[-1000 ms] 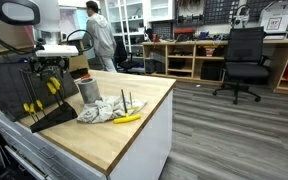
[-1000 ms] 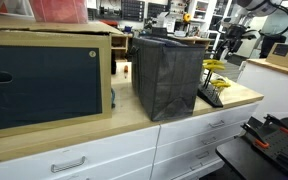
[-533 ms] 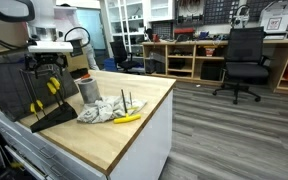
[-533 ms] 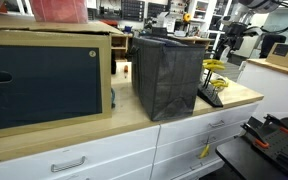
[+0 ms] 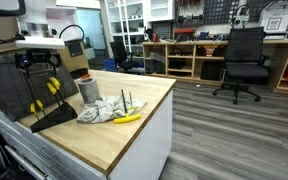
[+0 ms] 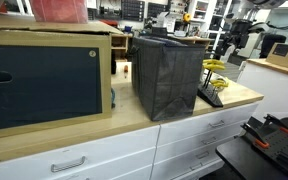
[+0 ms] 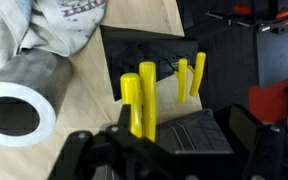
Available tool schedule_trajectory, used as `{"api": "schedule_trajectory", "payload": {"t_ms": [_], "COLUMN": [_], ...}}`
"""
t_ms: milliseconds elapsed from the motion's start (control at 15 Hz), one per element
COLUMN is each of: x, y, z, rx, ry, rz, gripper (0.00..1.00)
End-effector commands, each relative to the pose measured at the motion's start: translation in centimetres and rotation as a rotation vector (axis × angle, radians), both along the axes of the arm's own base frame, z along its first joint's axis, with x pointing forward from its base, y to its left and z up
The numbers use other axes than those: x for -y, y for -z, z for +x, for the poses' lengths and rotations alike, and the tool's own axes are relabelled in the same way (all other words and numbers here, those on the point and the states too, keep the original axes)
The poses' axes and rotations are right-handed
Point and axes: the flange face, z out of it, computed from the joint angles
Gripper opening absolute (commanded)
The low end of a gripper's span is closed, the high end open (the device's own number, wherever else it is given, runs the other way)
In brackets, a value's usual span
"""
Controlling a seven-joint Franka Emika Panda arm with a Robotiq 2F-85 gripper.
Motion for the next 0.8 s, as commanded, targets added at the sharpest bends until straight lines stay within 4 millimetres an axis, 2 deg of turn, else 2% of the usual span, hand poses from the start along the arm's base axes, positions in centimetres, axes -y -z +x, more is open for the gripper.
{"api": "schedule_trajectory", "payload": {"t_ms": [0,67,133,200,533,733], "x": [-0.5,-0.4,-0.3,0.0,1.8,2.0], "y": [0.7,1.2,1.7,2.2,3.9,5.4], "z": [-2.5,-3.2,-3.8,-4.5,-7.8,-8.6], "rx": [-0.06,-0.084,-0.103,-0.127,-0.216,-0.187], "ry": [-0.011,-0.017,-0.02,-0.026,-0.009,0.007], "rz": [-0.038,-0.045,-0.051,-0.058,-0.101,-0.144], "gripper": [1.0,1.0,0.75,0.74,0.36,0.12]}}
